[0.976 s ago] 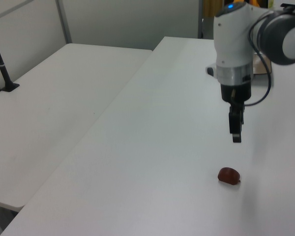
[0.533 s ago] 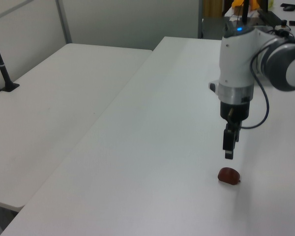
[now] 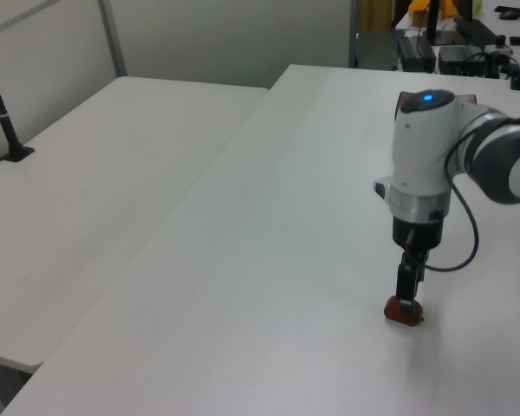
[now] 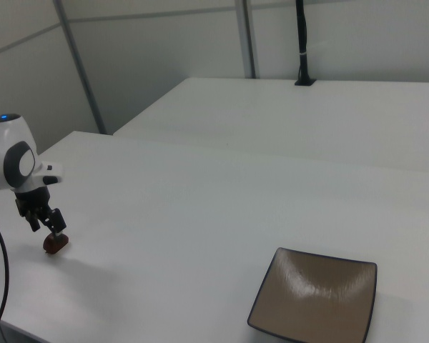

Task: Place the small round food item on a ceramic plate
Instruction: 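Move the open gripper over the dark-red round food item and lower, then close the gripper around the dark-red food item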

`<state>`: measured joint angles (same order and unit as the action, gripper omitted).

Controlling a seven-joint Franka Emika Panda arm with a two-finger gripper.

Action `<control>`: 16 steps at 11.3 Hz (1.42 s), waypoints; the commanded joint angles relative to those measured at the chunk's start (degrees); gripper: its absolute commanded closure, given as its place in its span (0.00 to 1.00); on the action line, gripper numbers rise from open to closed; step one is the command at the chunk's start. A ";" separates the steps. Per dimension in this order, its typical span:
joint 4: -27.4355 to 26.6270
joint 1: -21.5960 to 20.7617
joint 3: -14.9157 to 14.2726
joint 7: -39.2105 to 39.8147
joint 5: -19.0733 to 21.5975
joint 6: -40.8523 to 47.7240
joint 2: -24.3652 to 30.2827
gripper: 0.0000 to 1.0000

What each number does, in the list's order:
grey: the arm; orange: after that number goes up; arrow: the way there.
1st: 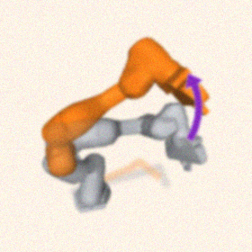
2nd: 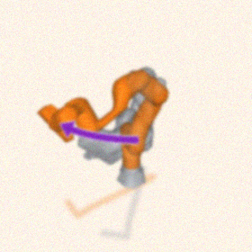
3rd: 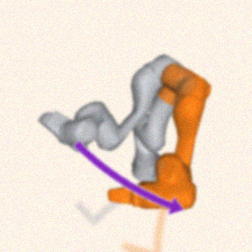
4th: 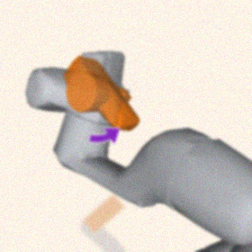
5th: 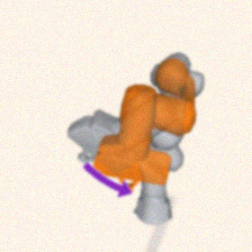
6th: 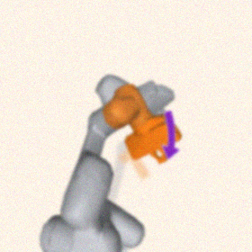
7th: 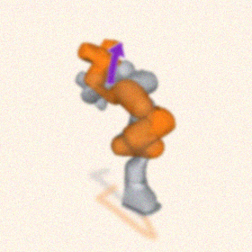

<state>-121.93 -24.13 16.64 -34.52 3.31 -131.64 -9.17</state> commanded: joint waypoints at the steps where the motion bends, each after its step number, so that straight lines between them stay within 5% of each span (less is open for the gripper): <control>1: -0.85 -0.48 -0.21 -3.36 -3.75 -3.70 -2.17 0.00; 4: -0.76 -0.83 -0.21 -3.36 -5.60 -4.85 -3.57 0.12; 9: -0.50 -0.66 -0.21 -3.45 -5.60 -4.94 -3.58 0.75; 10: -0.41 -0.66 -0.21 -3.36 -5.60 -4.86 -3.58 0.81; 16: 4.23 3.19 -0.73 1.19 -5.16 6.98 4.14 0.81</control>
<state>-120.49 -23.33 16.47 -36.33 -1.57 -132.04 -9.91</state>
